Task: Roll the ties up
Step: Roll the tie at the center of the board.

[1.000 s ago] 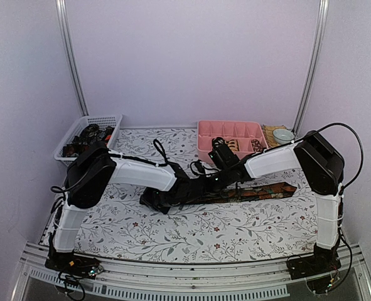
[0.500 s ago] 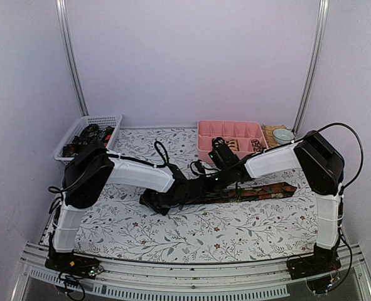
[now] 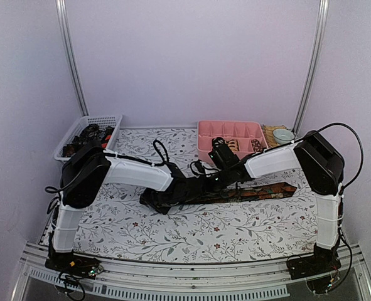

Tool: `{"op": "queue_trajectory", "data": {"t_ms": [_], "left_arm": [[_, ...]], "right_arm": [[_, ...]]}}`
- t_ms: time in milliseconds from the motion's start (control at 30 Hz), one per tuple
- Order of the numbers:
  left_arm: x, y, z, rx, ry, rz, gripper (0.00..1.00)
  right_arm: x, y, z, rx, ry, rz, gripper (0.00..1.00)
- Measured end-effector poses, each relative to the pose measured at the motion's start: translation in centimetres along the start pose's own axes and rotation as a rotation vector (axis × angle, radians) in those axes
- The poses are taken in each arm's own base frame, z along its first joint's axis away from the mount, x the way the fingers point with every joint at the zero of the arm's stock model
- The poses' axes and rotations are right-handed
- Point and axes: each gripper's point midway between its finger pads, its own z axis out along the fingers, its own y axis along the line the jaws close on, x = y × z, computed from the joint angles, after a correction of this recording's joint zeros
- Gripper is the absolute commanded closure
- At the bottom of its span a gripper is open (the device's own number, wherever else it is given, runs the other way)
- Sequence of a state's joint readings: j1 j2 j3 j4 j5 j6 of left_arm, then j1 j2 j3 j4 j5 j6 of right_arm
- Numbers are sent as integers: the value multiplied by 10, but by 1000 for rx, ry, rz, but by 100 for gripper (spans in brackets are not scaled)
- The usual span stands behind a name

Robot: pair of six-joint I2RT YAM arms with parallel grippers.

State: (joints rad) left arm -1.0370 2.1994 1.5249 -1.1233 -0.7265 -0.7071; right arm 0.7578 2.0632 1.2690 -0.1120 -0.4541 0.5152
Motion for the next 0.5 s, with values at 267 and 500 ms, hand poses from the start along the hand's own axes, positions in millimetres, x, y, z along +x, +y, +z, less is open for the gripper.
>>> {"op": "queue_trajectory", "data": {"t_ms": [267, 500], "left_arm": [[-5, 4, -7, 15, -18, -20, 49], [-16, 9, -21, 54, -63, -62, 37]], "right_arm": [[0, 0, 0, -1, 0, 0, 63], [0, 2, 0, -7, 2, 0, 62]]}}
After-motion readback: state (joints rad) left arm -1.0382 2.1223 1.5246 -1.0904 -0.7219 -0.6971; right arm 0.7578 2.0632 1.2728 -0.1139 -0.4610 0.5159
